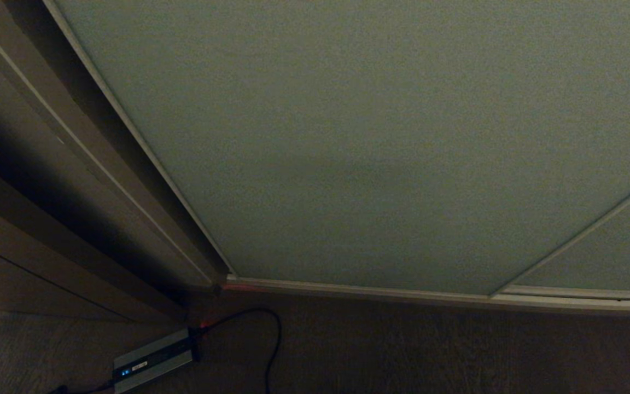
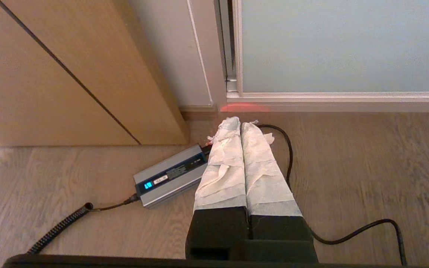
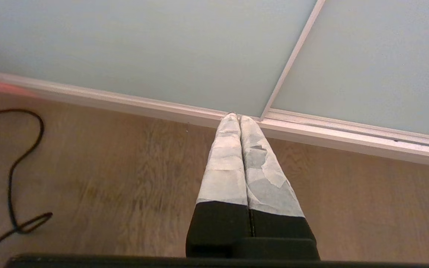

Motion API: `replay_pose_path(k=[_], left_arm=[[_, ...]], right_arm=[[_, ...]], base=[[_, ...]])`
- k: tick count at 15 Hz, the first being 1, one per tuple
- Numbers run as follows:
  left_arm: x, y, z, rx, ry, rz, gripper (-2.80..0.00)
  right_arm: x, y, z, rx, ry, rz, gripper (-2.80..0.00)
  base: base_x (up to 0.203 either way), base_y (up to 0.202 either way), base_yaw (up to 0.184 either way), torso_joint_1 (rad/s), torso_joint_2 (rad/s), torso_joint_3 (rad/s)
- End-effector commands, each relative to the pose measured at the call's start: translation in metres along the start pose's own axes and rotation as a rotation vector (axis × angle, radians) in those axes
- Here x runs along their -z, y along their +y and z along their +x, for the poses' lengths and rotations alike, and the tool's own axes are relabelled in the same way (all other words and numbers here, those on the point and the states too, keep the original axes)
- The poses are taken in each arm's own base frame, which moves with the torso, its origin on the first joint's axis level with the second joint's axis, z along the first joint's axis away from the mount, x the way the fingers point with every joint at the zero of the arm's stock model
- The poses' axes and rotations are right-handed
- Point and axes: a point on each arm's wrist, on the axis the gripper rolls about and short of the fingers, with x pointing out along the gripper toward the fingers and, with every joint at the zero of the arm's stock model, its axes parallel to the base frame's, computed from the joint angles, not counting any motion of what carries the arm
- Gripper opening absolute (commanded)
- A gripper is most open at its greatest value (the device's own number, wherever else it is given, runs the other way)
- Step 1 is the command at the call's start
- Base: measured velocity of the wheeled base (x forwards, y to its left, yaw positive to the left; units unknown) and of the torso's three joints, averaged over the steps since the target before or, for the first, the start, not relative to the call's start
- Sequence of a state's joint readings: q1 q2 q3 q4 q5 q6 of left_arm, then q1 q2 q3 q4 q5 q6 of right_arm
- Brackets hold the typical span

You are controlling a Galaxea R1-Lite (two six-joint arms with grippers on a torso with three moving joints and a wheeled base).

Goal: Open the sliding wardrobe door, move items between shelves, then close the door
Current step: Open the door

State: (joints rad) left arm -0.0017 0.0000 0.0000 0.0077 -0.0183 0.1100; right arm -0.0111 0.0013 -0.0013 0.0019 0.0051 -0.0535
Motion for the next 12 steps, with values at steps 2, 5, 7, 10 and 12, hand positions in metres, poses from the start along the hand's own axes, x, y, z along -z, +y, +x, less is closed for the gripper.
replay_pose_path(k=[2, 5, 7, 10, 12], left_arm=[[-0.0002, 0.0, 0.0001, 0.0, 0.0, 0.0, -2.8], [0.0, 0.0, 0.0001, 0.0, 0.002, 0.0, -2.8], [0.0, 0.0, 0.0001, 0.0, 0.002, 0.0, -2.8], [-0.0002, 0.0, 0.0001, 0.002, 0.001, -0.001, -2.8], [-0.0003, 0.0, 0.0, 0.0, 0.001, 0.001, -2.8]], right_arm=[[0.0016, 0.0001, 0.0001, 0.0, 0.005, 0.012, -2.8], [0.0015, 0.0001, 0.0002, -0.002, 0.006, 0.014, -2.8], [0.0015, 0.0001, 0.0001, -0.002, 0.004, 0.014, -2.8], [0.0015, 0.0001, 0.0002, 0.0, 0.006, 0.014, -2.8], [0.0015, 0.0001, 0.0002, -0.002, 0.006, 0.014, -2.8]], base=[[0.0, 0.0, 0.0, 0.0, 0.0, 0.0], [0.0, 0.0, 0.0, 0.0, 0.0, 0.0], [0.0, 0.0, 0.0, 0.0, 0.0, 0.0], [0.0, 0.0, 0.0, 0.0, 0.0, 0.0], [0.0, 0.0, 0.0, 0.0, 0.0, 0.0]])
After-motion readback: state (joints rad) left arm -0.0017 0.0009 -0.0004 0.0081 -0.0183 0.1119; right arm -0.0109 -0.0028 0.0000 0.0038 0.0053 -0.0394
